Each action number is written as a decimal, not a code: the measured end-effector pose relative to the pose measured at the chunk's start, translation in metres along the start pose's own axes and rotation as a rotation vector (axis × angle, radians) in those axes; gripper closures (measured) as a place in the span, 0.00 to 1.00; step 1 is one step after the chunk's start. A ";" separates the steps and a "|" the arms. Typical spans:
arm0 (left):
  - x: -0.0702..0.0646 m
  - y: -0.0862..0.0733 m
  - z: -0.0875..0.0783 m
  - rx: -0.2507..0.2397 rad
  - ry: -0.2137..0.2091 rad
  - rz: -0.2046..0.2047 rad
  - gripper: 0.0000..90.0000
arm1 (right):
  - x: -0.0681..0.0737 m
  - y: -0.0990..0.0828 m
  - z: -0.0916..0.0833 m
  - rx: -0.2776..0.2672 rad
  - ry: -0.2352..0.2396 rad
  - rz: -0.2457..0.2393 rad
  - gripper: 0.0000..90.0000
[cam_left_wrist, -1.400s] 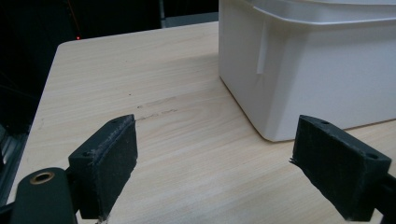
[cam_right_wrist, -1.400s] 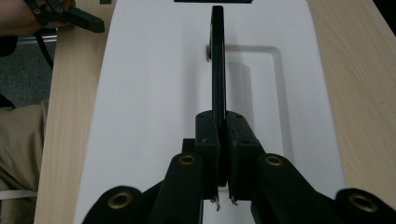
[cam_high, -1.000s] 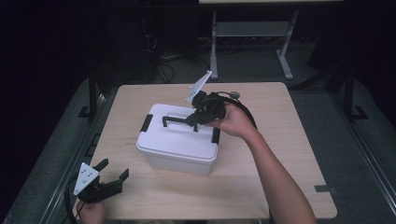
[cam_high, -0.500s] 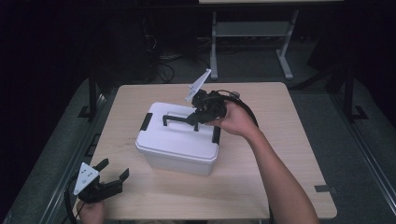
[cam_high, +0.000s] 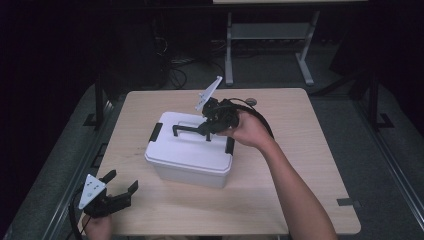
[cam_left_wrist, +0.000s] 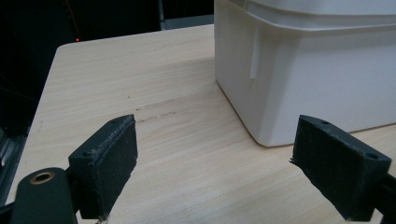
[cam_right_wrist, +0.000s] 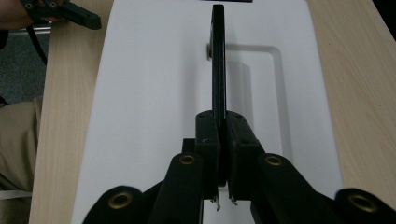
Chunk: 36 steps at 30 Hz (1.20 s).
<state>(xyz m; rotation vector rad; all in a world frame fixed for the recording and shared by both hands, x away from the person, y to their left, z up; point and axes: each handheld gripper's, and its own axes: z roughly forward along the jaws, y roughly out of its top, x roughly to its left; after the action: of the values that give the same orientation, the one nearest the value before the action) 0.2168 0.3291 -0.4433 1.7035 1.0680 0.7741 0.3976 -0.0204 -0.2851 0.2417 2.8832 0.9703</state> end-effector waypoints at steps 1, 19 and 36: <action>0.000 0.000 0.000 0.002 -0.001 0.000 0.14 | 0.001 -0.001 0.001 -0.005 -0.001 0.001 0.94; 0.001 0.000 0.000 -0.003 0.006 -0.007 0.14 | 0.001 -0.006 0.007 -0.015 0.061 0.042 0.84; 0.002 0.001 0.000 -0.003 0.008 -0.004 0.14 | 0.006 -0.039 -0.037 -0.099 0.056 0.127 0.65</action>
<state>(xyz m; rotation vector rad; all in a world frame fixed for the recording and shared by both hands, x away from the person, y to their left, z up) 0.2172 0.3308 -0.4426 1.6963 1.0747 0.7799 0.3821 -0.0718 -0.2791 0.4005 2.8899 1.1548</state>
